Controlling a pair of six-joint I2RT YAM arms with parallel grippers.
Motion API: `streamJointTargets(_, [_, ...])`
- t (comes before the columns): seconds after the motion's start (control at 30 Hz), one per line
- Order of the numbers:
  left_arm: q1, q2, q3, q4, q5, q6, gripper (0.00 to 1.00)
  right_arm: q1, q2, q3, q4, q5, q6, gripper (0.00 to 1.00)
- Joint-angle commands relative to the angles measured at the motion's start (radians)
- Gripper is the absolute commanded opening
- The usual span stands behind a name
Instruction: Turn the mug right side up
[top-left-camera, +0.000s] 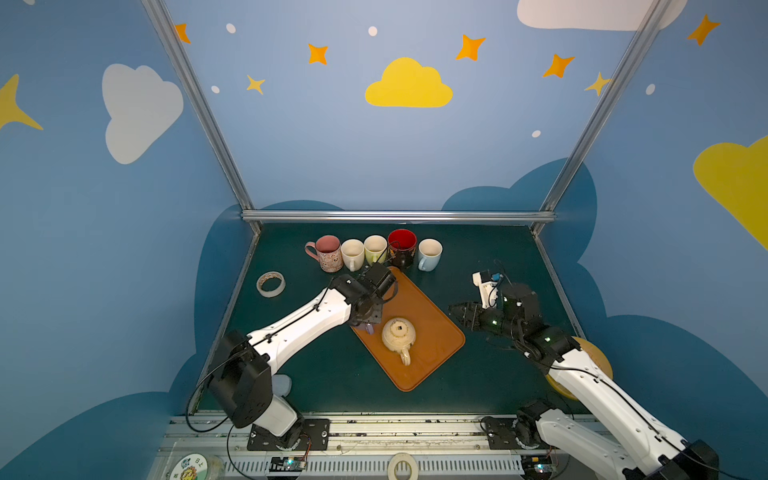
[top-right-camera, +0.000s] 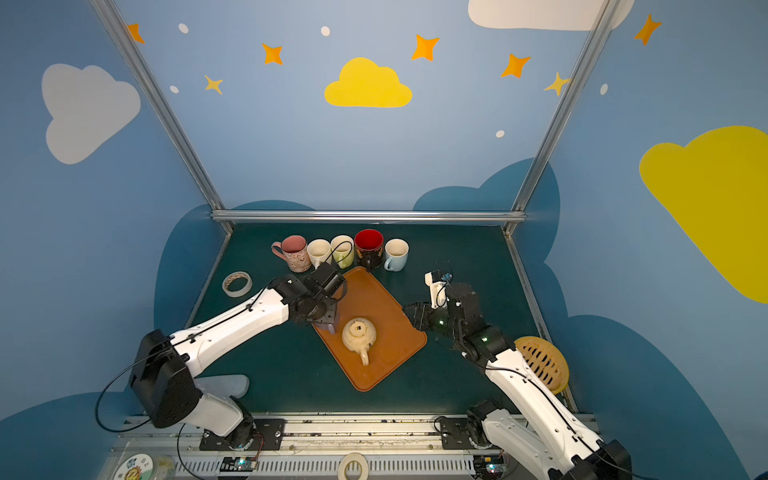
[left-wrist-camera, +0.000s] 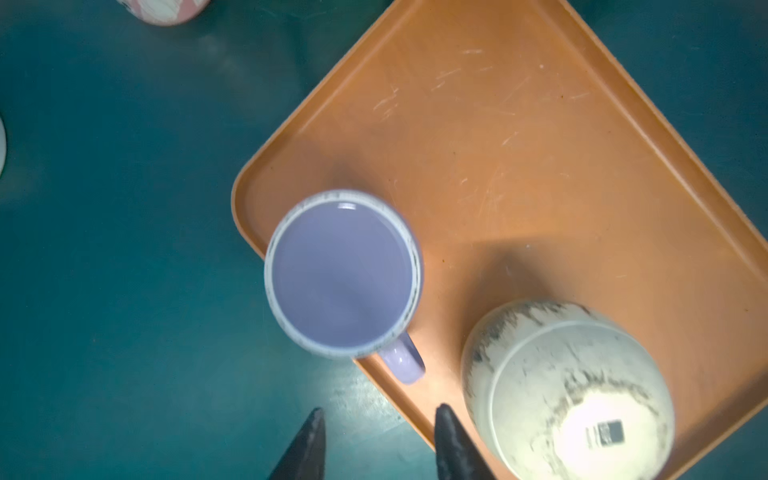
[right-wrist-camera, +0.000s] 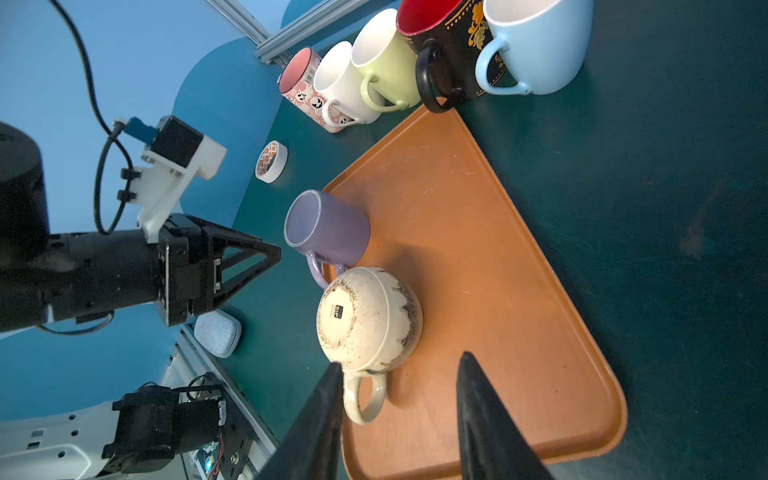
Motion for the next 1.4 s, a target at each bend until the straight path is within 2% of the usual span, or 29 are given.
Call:
streamJointTargets(0.0, [-0.025, -0.035, -0.057, 0.079, -0.077, -0.132, 0.45, 0.007, 0.005, 0.039, -0.025, -0.004, -0.023, 0.40])
streamJointTargets(0.17, [-0.029, -0.001, -0.087, 0.111, -0.097, -0.235, 0.48, 0.006, -0.002, 0.029, -0.030, 0.013, -0.023, 0.41])
streamJointTargets(0.4, [-0.028, 0.123, -0.032, 0.085, -0.126, -0.314, 0.47, 0.007, -0.009, 0.011, -0.019, 0.010, -0.017, 0.42])
streamJointTargets(0.67, [0.015, 0.214, -0.023, 0.102, -0.085, -0.332, 0.46, 0.006, -0.011, 0.004, -0.012, 0.008, -0.018, 0.42])
streamJointTargets(0.9, [0.055, 0.217, -0.066, 0.123, -0.061, -0.317, 0.36, 0.007, 0.008, -0.001, 0.003, -0.011, -0.014, 0.42])
streamJointTargets(1.03, [0.063, 0.201, -0.090, 0.138, -0.052, -0.308, 0.35, 0.007, 0.015, -0.003, 0.010, -0.013, -0.008, 0.42])
streamJointTargets(1.2, [0.069, 0.218, -0.069, 0.132, -0.035, -0.287, 0.34, 0.008, 0.015, 0.000, 0.010, -0.013, -0.006, 0.43])
streamJointTargets(1.37, [0.078, 0.225, -0.057, 0.130, -0.039, -0.276, 0.26, 0.008, 0.012, 0.004, 0.002, -0.006, -0.010, 0.43])
